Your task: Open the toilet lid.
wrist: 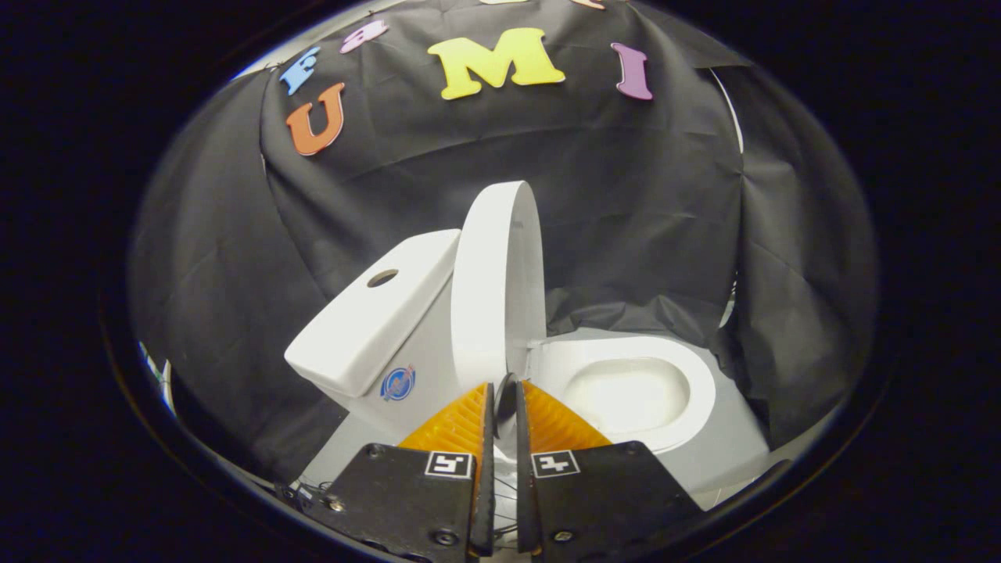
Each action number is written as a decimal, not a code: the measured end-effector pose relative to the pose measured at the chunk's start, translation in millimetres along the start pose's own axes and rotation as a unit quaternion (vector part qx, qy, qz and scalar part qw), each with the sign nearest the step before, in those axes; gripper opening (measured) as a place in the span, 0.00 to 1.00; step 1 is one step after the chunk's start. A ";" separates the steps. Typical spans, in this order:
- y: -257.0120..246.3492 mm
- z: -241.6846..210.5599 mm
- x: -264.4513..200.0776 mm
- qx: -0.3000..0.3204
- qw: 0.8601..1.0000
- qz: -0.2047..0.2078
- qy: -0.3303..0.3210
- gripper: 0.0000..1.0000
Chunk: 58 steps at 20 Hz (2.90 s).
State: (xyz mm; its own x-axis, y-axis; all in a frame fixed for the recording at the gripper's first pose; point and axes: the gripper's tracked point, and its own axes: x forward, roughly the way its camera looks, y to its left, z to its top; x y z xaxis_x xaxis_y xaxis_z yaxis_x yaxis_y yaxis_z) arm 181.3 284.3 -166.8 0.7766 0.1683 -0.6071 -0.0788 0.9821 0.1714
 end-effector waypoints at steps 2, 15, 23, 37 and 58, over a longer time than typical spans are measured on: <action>5.5 -0.6 0.4 -0.006 1.000 0.001 0.001 0.15; 47.1 -4.2 9.1 -0.057 0.998 0.015 0.004 0.15; 70.4 -8.3 16.0 -0.088 0.996 0.021 0.007 0.15; 72.1 -13.1 8.1 -0.114 0.993 0.042 0.007 0.20; 1.8 38.6 -75.3 -0.116 0.988 0.022 -0.096 0.78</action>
State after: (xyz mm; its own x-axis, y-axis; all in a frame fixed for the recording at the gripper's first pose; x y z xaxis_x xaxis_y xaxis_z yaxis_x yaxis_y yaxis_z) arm 146.8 270.0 -90.8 0.8719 0.2133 -0.4407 -0.2385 0.9711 -0.0020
